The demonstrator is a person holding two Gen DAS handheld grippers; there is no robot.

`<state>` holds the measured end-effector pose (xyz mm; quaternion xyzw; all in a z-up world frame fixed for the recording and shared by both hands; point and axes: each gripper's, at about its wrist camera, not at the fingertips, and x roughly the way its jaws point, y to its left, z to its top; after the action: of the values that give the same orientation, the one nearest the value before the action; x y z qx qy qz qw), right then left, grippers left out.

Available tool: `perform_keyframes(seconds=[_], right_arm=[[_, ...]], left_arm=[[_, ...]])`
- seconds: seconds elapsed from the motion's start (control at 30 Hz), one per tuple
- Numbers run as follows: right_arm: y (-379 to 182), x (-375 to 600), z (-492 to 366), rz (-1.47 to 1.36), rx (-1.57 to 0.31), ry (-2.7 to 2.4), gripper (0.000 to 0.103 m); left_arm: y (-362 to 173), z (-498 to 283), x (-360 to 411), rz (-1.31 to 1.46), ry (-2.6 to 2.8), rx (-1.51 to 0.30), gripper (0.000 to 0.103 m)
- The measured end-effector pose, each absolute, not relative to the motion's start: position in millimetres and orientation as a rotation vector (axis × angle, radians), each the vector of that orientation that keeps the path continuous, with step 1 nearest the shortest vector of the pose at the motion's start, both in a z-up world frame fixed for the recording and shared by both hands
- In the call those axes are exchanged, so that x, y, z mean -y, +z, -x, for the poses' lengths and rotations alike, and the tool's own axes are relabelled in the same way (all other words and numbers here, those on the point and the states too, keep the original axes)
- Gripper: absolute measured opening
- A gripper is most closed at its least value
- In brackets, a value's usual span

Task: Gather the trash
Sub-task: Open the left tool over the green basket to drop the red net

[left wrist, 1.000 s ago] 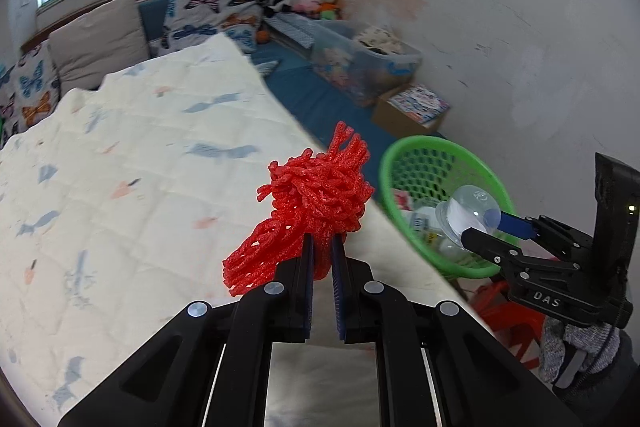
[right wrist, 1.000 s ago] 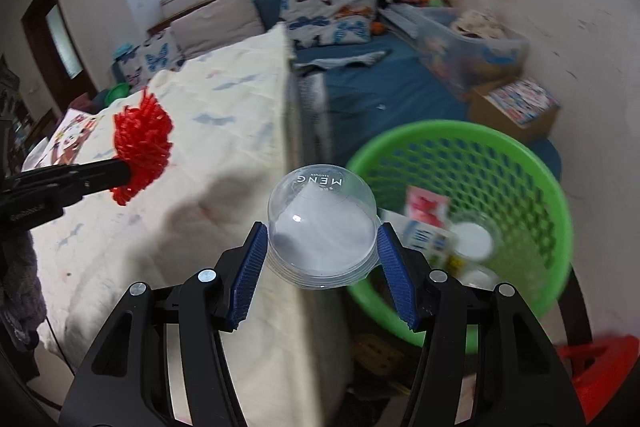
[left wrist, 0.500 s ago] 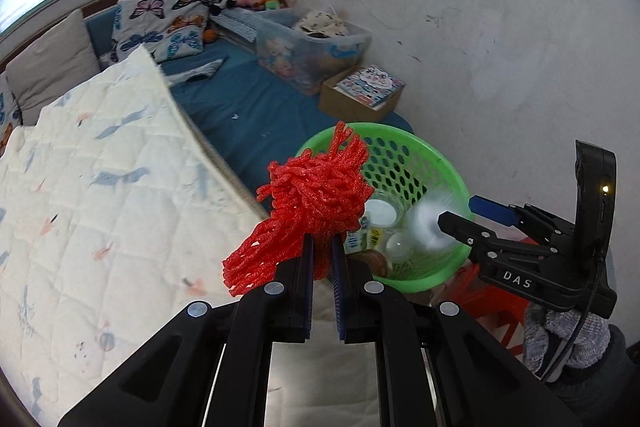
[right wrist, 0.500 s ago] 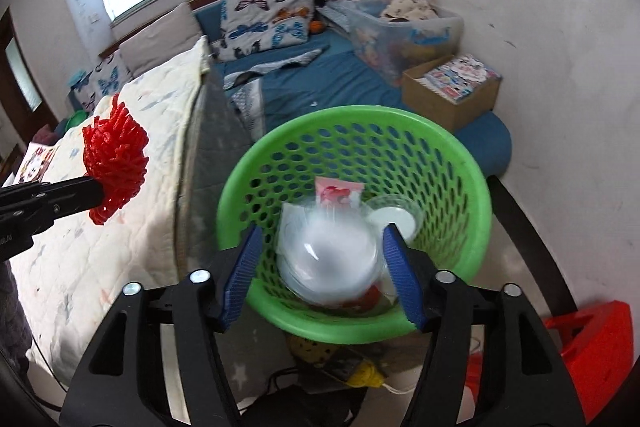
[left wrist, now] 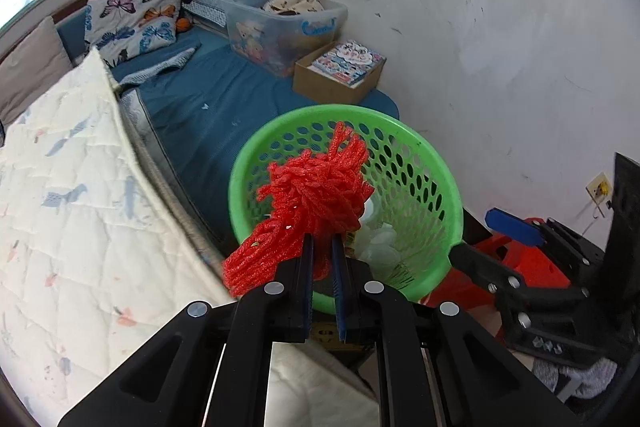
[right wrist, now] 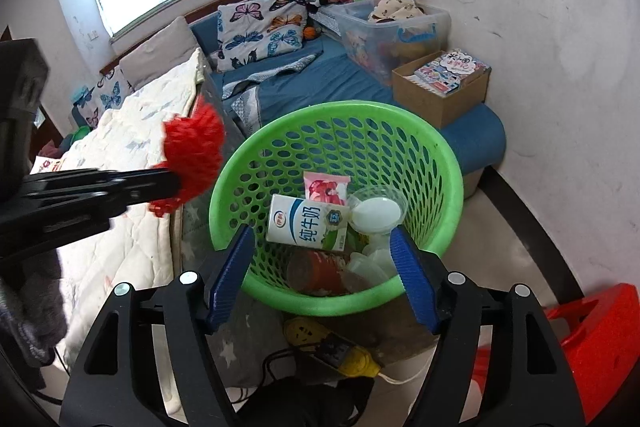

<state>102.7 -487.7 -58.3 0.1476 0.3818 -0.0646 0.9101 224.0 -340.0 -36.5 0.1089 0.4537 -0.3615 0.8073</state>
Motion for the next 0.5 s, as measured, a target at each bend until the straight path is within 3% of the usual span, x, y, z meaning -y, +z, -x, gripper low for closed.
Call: perform_keyframes(seconds=[0.27,0.5], right_arm=[[-62.9,493.2,-92.2,-0.347,-0.791,-0.134,0.071],[-66.0,491.9,-84.3,-0.371,-0.791,-0.132,0.071]], left_arm=[[-52.9,-225.5,360.4,-0.246,-0.776,-1.011,0.010],[-60.3,-228.3,359.9,-0.224,-0.777,-1.032,0.018]])
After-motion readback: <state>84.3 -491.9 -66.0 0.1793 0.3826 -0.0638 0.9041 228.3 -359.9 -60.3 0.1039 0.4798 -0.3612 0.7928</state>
